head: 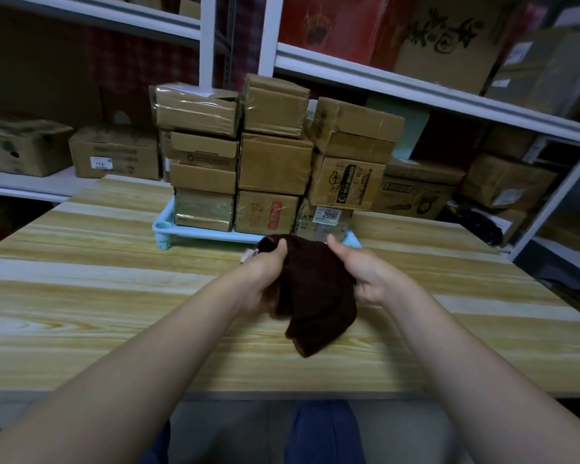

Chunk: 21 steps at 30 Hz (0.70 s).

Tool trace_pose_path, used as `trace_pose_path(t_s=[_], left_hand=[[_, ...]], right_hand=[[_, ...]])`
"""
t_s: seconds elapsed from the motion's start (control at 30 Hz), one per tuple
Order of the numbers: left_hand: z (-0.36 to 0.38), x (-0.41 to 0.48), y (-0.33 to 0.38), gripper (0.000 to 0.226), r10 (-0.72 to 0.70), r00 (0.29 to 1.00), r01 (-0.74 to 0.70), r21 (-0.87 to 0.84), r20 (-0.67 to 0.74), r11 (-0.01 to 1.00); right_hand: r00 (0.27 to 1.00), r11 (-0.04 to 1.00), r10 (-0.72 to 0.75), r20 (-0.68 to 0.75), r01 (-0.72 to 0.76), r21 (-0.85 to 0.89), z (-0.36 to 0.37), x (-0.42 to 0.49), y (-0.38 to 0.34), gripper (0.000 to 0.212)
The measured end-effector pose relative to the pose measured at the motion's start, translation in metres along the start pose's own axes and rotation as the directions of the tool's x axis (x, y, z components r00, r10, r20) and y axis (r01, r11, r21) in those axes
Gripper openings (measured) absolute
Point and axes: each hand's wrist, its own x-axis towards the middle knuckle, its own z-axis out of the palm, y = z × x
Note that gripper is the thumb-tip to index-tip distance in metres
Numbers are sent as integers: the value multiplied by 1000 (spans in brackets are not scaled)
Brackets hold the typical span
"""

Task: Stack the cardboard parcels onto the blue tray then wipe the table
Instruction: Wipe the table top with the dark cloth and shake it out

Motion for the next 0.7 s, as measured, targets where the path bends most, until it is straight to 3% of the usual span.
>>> trace_pose_path(t_s=[0.13, 0.23, 0.37, 0.5, 0.63, 0.7], left_hand=[[8, 8, -1, 70, 16, 996, -3, -134, 93, 991], [11, 3, 8, 45, 140, 989, -127, -196, 54, 972], [8, -9, 19, 37, 200, 979, -188, -187, 48, 964], [7, -24, 28, 16, 245, 970, -241, -131, 12, 962], [6, -25, 35, 28, 254, 951, -277, -124, -174, 953], [5, -31, 35, 31, 252, 953, -271, -101, -165, 957]], right_hand=[[999, 999, -23, 26, 25, -48, -11, -9, -2, 35], [997, 997, -75, -3, 75, 26, -19, -13, -5, 37], [975, 971, -201, -94, 211, 112, -26, -17, -13, 43], [961, 937, -260, -94, 275, 217, -22, -25, -22, 38], [944, 917, -312, -105, 328, 227, -17, -31, -28, 34], [940, 920, -329, -86, 340, 194, -16, -34, -28, 34]])
